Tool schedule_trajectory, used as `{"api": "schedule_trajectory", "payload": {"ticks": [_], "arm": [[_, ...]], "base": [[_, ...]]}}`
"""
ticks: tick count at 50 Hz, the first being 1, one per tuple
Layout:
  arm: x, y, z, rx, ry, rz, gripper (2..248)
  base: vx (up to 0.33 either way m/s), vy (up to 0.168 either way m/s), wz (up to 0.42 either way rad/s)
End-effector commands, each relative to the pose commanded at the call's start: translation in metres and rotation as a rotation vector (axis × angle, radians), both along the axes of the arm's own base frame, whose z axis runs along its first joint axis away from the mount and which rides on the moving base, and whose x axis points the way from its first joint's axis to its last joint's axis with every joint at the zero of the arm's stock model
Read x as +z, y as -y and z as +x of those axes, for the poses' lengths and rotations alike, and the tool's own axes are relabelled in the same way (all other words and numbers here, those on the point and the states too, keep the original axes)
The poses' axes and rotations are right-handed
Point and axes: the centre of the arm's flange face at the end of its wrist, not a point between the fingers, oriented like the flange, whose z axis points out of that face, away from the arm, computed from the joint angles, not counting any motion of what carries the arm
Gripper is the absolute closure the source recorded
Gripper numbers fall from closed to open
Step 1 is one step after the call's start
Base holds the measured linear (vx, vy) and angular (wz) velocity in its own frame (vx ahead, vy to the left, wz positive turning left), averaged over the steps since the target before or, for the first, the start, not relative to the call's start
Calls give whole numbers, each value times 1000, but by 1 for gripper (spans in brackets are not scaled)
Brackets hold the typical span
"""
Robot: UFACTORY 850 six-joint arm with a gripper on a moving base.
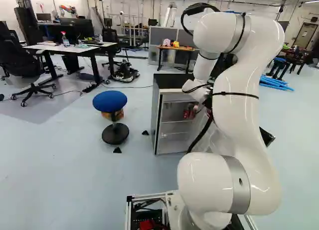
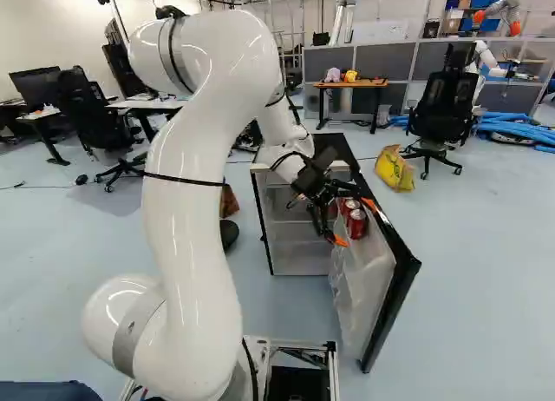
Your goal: Grab a drink from the fridge
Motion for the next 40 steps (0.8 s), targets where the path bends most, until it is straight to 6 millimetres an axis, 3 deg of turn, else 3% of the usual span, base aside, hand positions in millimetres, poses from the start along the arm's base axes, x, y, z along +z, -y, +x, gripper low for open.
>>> {"api": "schedule_trajectory", "payload": {"ticks": [28,40], "arm": [[6,71,29,-98,110,-10,3],[6,73,29,-98,118,-6,3]], "base": [[0,0,0],[0,0,0]]}}
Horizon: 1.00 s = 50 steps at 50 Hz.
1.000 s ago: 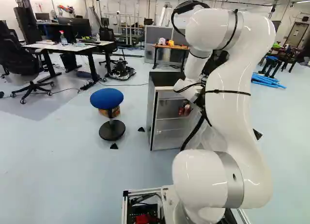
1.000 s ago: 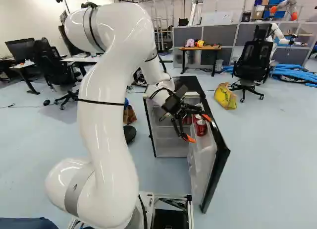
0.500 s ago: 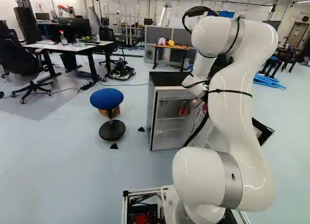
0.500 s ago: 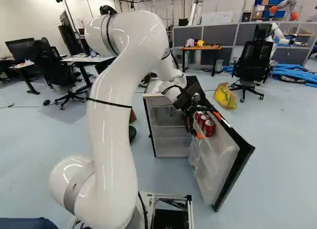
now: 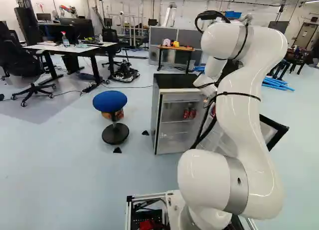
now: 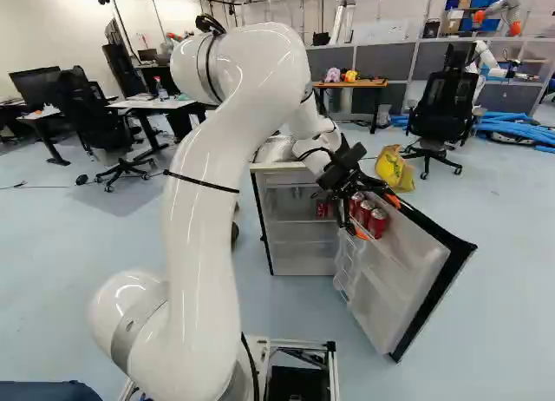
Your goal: Grab a drink from the fridge
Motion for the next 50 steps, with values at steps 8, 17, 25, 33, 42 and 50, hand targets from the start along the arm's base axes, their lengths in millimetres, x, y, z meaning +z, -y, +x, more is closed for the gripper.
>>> {"api": "schedule_trajectory", "payload": {"ticks": [8,17,25,33,42,50], "arm": [[-1,-7,-6,12,-15,3,3],[-2,-20,-17,64,-49,-2,3],[-2,-31,-26,147,-88,-22,3],[-1,-42,-35,241,-127,-46,3],[0,-55,-45,351,-168,-72,3],[1,-65,-55,446,-202,-94,3]], "base": [[0,0,0],[0,0,0],[0,0,0],[0,0,0],[0,0,0],[0,0,0]]}}
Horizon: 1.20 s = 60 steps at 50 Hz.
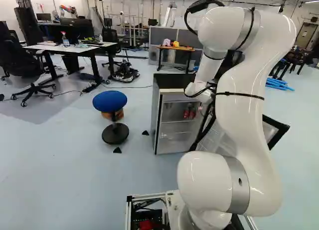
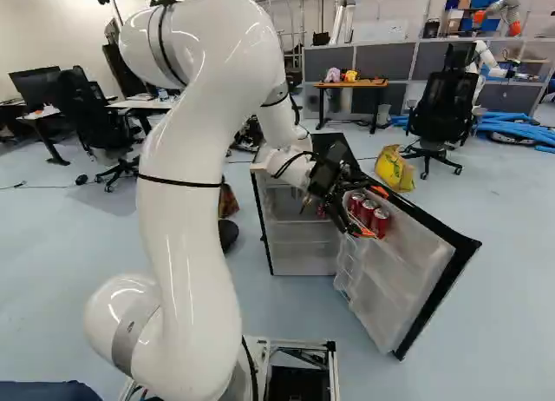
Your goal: Grab a drink from the fridge
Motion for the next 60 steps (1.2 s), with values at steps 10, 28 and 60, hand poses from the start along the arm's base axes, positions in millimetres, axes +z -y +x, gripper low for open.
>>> {"api": "schedule_trajectory", "payload": {"ticks": [10,28,60], "arm": [[2,-10,-13,115,-38,-24,3],[5,-13,-31,297,-80,-41,3],[5,-28,-36,649,-130,-28,3]], "base": [[0,0,0],[0,0,0],[0,0,0]]}}
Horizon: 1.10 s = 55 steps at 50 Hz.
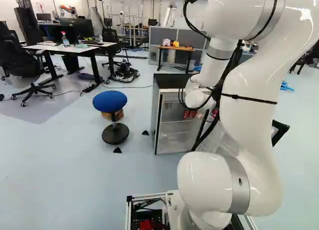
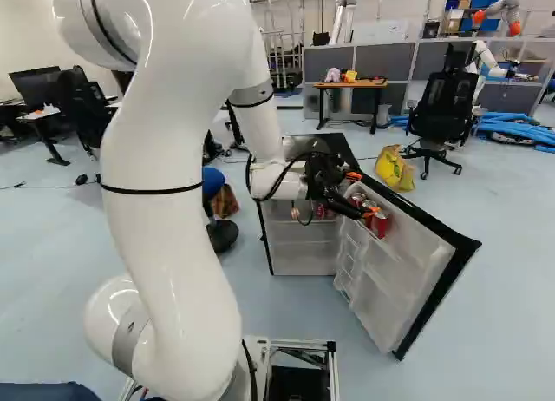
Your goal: Grab a drink from the fridge
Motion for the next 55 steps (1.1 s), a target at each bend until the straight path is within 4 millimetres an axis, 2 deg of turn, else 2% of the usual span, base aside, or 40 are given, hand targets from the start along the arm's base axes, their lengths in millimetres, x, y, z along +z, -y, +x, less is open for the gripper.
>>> {"api": "schedule_trajectory", "payload": {"ticks": [40,55], "arm": [[-4,-52,-52,464,-151,81,3],[-4,-66,-48,632,-187,63,3]], "base": [[0,0,0],[0,0,0]]}}
